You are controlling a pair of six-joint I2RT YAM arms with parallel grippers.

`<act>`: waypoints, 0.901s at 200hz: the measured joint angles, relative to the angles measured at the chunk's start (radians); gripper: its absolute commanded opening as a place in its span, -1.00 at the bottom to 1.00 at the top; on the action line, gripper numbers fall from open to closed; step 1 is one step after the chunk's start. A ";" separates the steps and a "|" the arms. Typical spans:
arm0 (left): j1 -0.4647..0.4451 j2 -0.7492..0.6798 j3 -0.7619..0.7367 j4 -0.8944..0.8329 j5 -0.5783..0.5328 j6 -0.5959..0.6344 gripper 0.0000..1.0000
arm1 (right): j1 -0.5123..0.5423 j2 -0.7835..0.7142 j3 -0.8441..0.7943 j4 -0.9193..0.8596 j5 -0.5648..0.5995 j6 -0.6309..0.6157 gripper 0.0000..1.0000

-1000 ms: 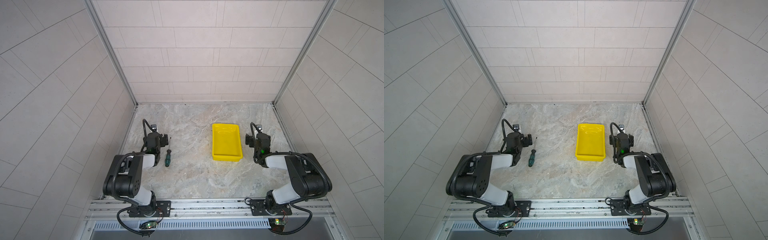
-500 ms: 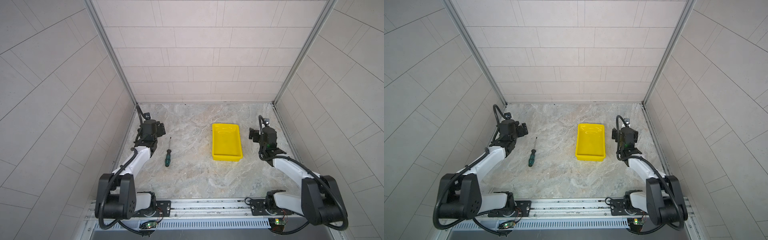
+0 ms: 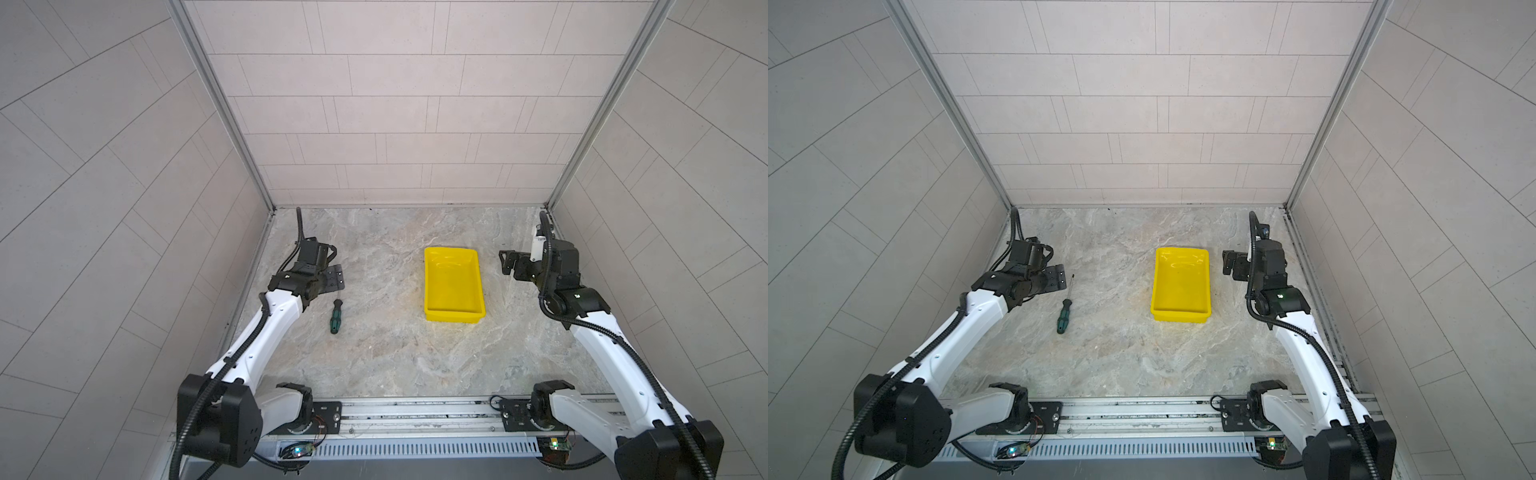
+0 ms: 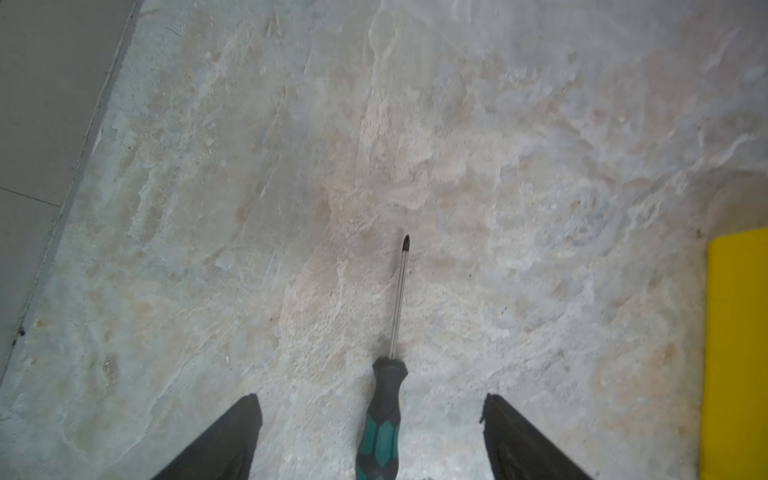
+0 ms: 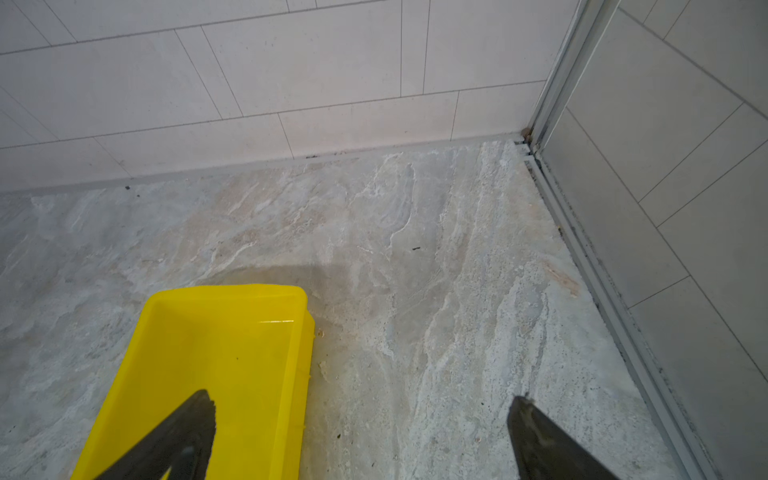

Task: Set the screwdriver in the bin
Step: 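Lower the left gripper over the screwdriver handle while the right arm rises, then close the left gripper on the green-and-black screwdriver handle and lift it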

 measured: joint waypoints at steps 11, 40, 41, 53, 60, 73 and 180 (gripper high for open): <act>-0.003 -0.018 -0.024 -0.018 0.012 -0.013 0.56 | 0.000 0.003 -0.002 -0.023 -0.020 0.000 0.99; -0.021 0.004 -0.100 -0.021 0.035 -0.048 0.51 | 0.000 0.020 -0.004 -0.054 -0.052 0.000 0.99; -0.023 0.006 -0.102 -0.021 0.035 -0.050 0.51 | 0.000 0.021 -0.004 -0.054 -0.053 0.000 0.99; -0.030 0.037 -0.117 -0.019 0.041 -0.057 0.48 | 0.000 0.023 -0.006 -0.063 -0.062 0.001 0.99; -0.035 0.056 -0.122 -0.014 0.043 -0.060 0.47 | 0.000 0.022 -0.007 -0.070 -0.068 0.001 0.99; -0.040 0.090 -0.126 -0.004 0.043 -0.061 0.42 | 0.000 0.022 -0.007 -0.080 -0.073 0.001 0.99; -0.043 0.249 -0.141 0.063 0.040 -0.070 0.05 | 0.000 0.020 -0.029 -0.114 -0.080 0.001 0.99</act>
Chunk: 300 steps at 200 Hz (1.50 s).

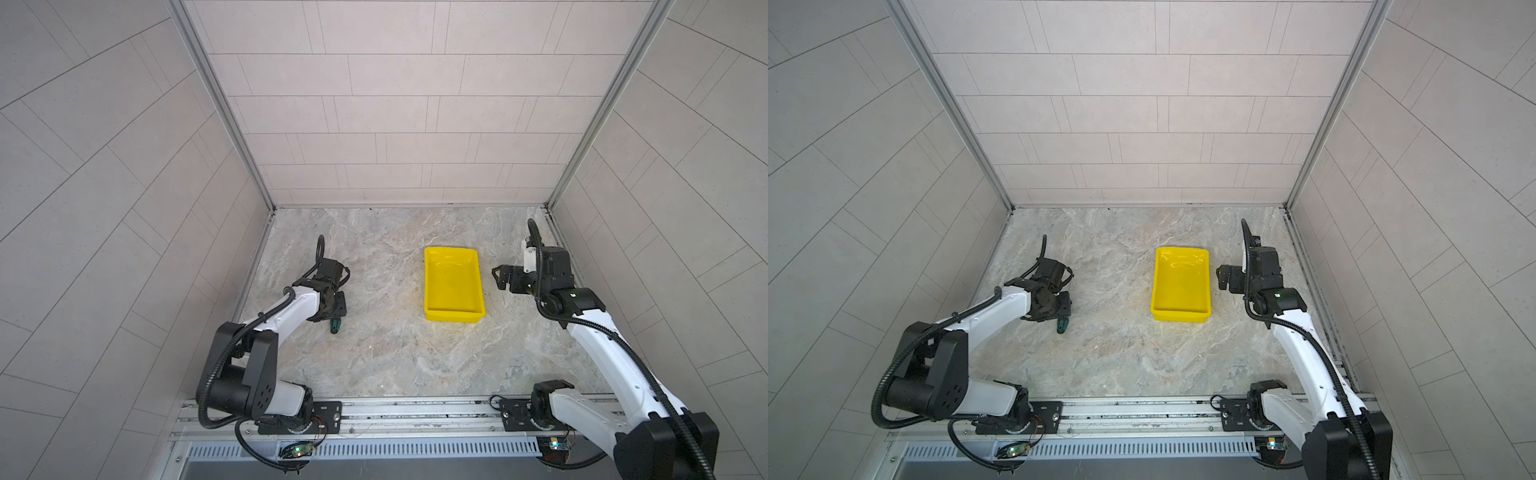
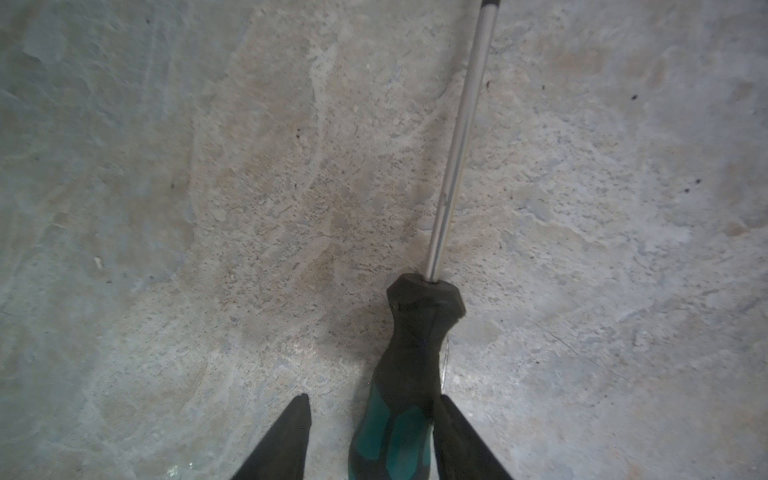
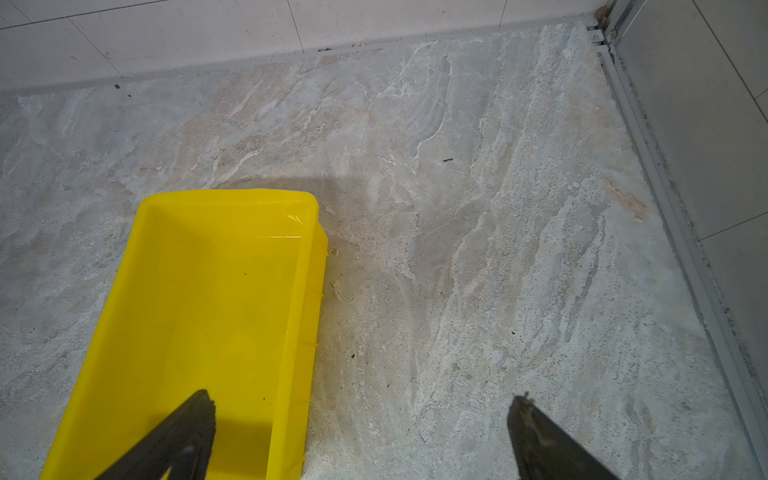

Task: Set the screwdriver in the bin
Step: 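Close the left gripper on the green-and-black screwdriver handle and lift it, then carry the screwdriver with the left gripper over the yellow bin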

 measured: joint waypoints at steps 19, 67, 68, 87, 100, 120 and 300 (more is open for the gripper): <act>0.000 0.009 0.000 0.011 0.001 0.000 0.09 | 0.000 0.000 0.000 0.000 0.000 0.000 0.99; -0.007 0.052 0.000 0.034 0.011 -0.003 0.12 | 0.000 0.001 0.000 0.000 -0.007 0.000 0.99; -0.007 0.052 0.000 0.034 0.011 -0.003 0.12 | 0.000 0.001 0.000 0.000 -0.007 0.000 0.99; -0.013 0.066 0.001 0.038 0.011 -0.009 0.10 | 0.000 0.001 0.000 0.000 -0.008 0.000 0.99; -0.016 0.079 0.005 0.039 0.010 -0.012 0.09 | 0.000 0.001 0.000 0.000 -0.010 0.000 0.99; -0.025 0.111 0.023 0.038 0.009 -0.020 -0.05 | 0.000 0.001 0.000 0.000 -0.012 0.000 0.99; -0.298 0.131 0.407 -0.143 -0.134 -0.070 -1.00 | -0.002 0.036 0.000 0.024 -0.059 0.031 0.99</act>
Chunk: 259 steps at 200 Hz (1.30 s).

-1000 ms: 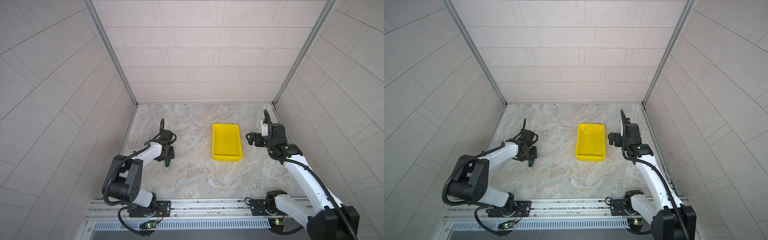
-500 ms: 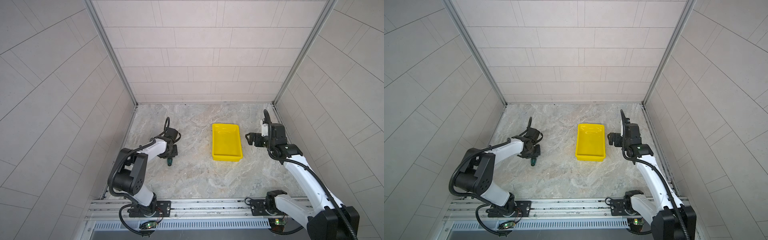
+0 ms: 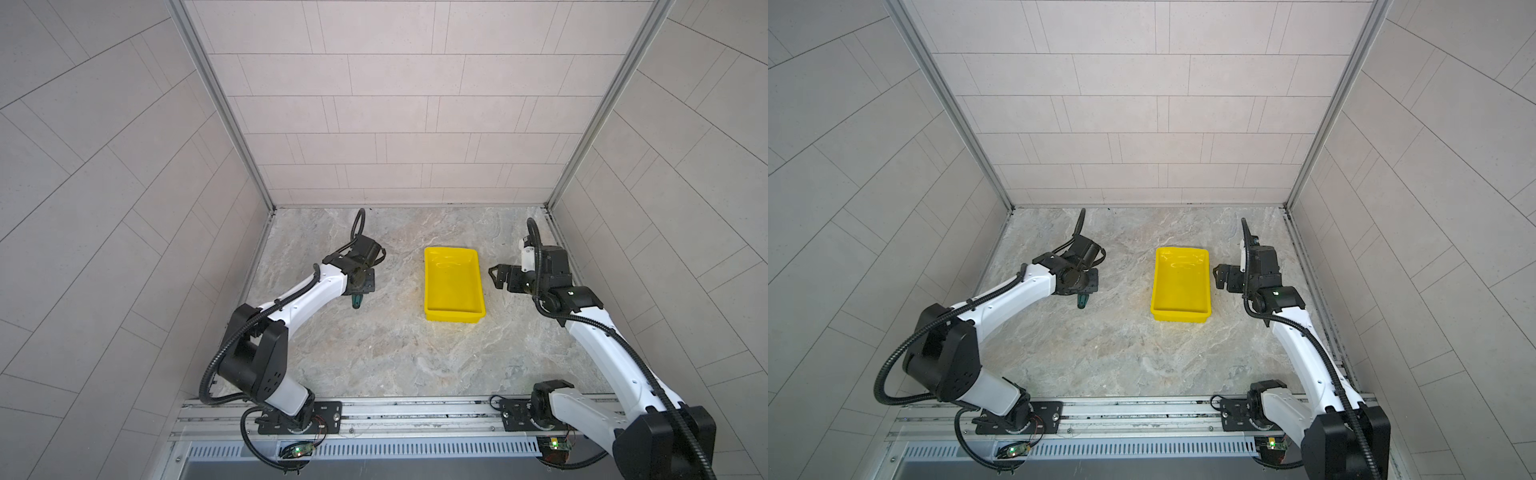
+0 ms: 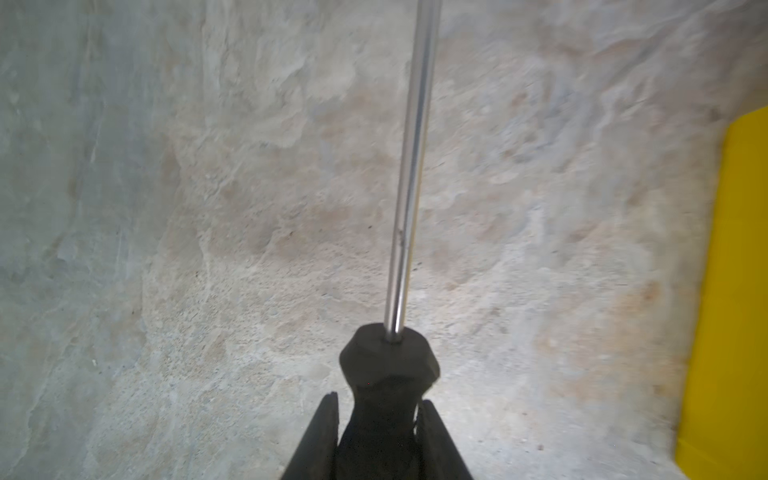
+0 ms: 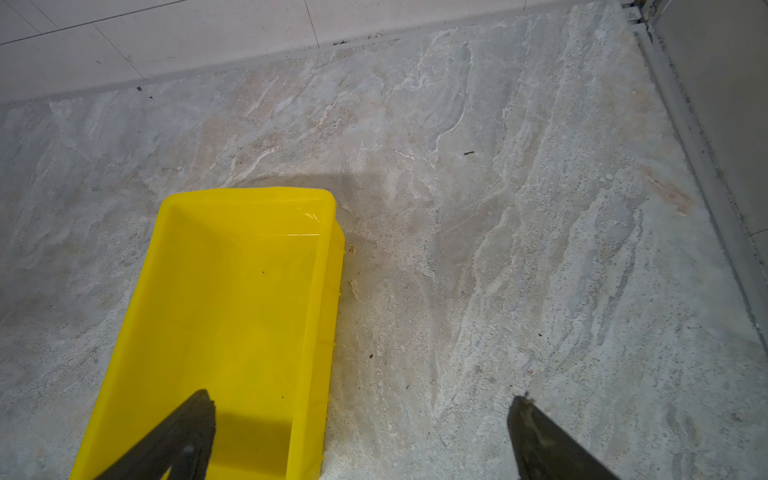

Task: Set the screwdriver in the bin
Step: 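Carry the screwdriver with the left gripper over the yellow bin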

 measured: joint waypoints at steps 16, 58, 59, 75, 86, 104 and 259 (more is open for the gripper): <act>-0.051 0.037 0.100 -0.031 -0.013 0.001 -1.00 | 0.000 0.023 0.000 0.003 -0.010 0.006 0.99; -0.195 0.224 0.430 -0.080 -0.019 0.016 -1.00 | -0.001 0.070 0.000 0.014 -0.037 0.022 0.99; -0.198 0.229 0.436 -0.080 -0.019 0.017 -1.00 | -0.001 0.070 0.000 0.014 -0.038 0.022 0.99; -0.245 0.336 0.585 -0.090 -0.011 0.031 -1.00 | -0.001 0.070 0.000 0.029 -0.043 0.026 0.99; -0.270 0.404 0.674 -0.100 -0.007 0.040 -1.00 | -0.001 0.070 0.000 0.031 -0.045 0.027 0.99; -0.304 0.512 0.803 -0.120 0.005 0.056 -1.00 | -0.001 0.069 0.000 0.036 -0.042 0.027 0.99; -0.376 0.732 0.793 -0.203 0.116 0.134 -0.90 | -0.001 0.005 0.000 -0.023 0.076 0.040 0.99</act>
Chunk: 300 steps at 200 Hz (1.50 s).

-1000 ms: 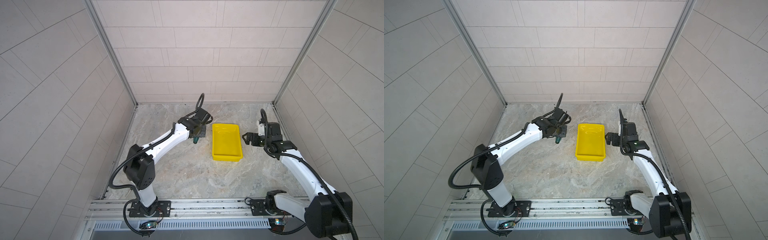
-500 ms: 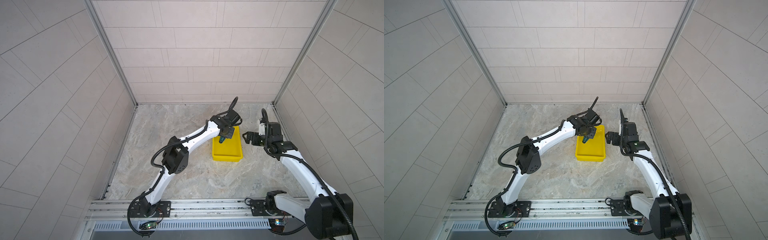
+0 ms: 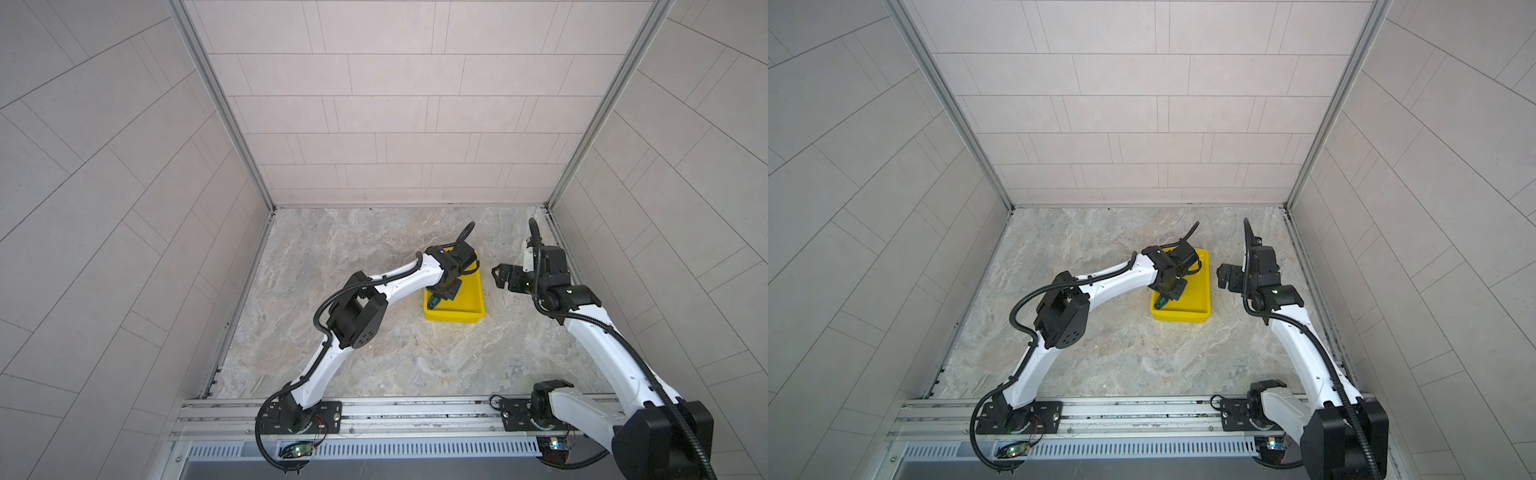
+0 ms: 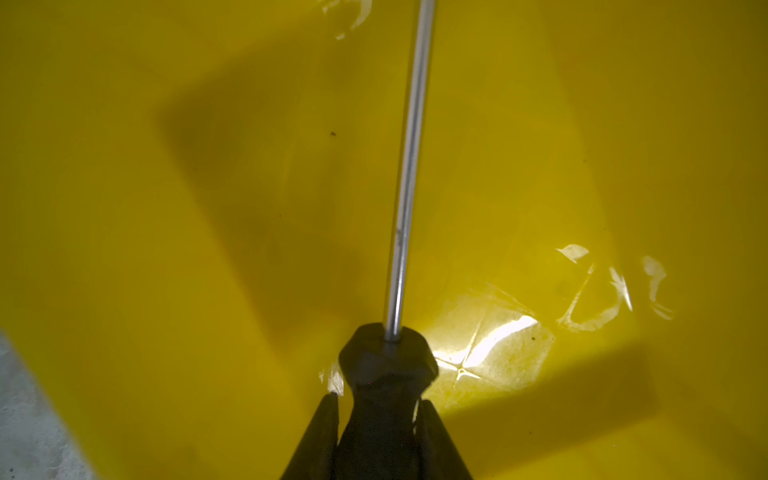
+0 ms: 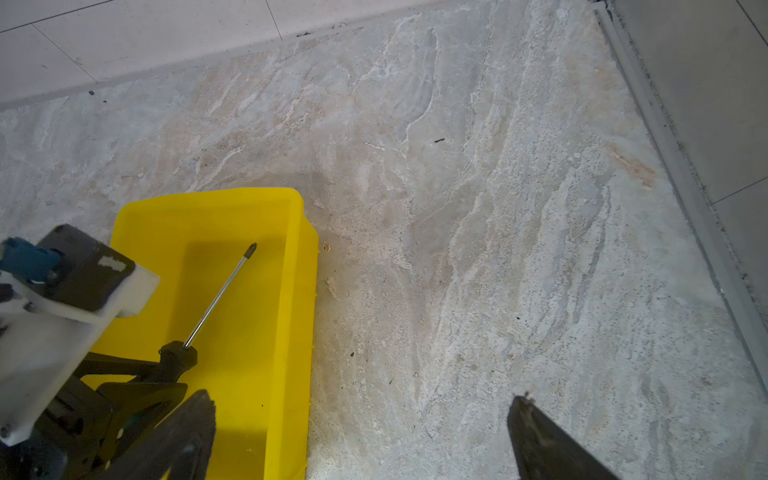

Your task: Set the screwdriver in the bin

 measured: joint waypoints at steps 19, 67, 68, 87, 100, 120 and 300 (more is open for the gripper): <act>-0.004 0.000 0.000 0.010 0.012 0.000 -0.80 | 0.000 0.000 0.000 0.000 0.001 0.000 0.99; -0.007 0.001 0.013 0.029 0.046 0.004 -0.59 | 0.000 0.001 0.000 -0.005 0.008 0.000 0.99; -0.007 0.001 0.014 0.030 0.047 0.004 -0.58 | 0.000 0.001 0.000 -0.006 0.009 0.000 0.99; -0.007 0.002 0.018 0.044 0.059 0.005 -0.47 | 0.000 0.001 0.000 -0.014 0.012 0.000 0.99; -0.007 0.003 0.019 0.049 0.064 0.008 -0.38 | 0.000 0.001 0.000 -0.016 0.016 0.000 0.99; -0.006 0.005 0.021 0.055 0.074 0.009 -0.18 | 0.000 0.001 0.001 -0.021 0.018 0.000 0.99; 0.389 -0.694 -0.409 0.378 0.055 0.217 1.00 | 0.000 0.041 0.001 0.055 0.140 -0.004 0.99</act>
